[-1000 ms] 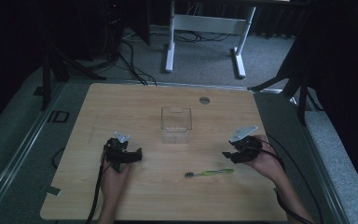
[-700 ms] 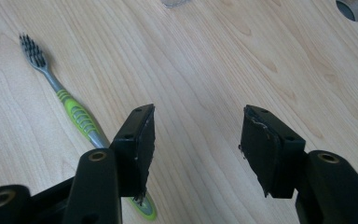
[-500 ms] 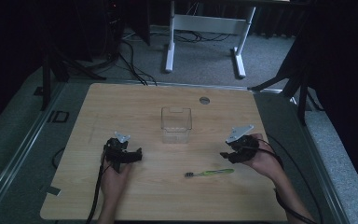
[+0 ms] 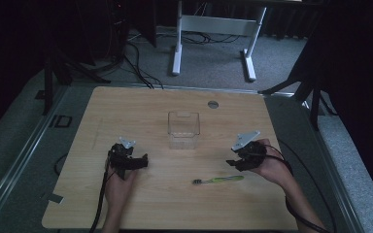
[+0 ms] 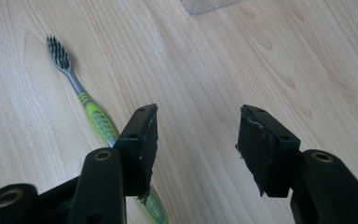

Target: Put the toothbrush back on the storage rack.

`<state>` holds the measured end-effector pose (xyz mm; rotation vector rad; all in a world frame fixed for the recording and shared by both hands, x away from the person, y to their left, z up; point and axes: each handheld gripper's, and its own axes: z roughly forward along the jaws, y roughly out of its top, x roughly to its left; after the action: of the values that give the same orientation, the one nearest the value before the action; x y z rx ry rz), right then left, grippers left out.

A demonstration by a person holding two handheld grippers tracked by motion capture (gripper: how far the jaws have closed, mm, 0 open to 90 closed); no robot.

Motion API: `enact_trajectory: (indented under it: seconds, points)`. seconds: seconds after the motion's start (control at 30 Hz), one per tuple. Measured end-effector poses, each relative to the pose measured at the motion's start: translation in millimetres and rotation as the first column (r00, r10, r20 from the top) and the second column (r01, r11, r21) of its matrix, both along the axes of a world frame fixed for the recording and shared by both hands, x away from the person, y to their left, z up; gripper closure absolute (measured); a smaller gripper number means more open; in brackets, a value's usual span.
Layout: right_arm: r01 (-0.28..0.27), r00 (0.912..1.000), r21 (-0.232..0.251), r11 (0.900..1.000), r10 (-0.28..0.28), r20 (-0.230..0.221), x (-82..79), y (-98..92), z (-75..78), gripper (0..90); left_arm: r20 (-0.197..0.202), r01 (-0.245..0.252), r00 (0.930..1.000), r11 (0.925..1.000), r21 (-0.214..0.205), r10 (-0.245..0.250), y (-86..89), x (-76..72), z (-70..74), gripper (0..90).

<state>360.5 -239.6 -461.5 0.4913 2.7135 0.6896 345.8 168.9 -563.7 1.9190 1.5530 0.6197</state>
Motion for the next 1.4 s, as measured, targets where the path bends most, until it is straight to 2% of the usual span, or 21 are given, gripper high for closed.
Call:
enact_trajectory:
  seconds: [1.07, 1.4]
  points:
    - [-0.086, 0.9963, -0.037, 0.9956, 0.086, -0.008, -3.1, 20.1, 0.3, 53.6, 0.0, 0.0, 1.0, 1.0, 0.0, 0.0, 0.0, 0.0, 0.0, 7.1]
    - [-0.11, 0.9937, -0.051, 0.9926, 0.109, -0.024, -6.1, 24.6, -2.4, 56.5, 0.0, 0.0, 1.0, 1.0, 0.0, 0.0, 0.0, 0.0, 0.0, 7.1]
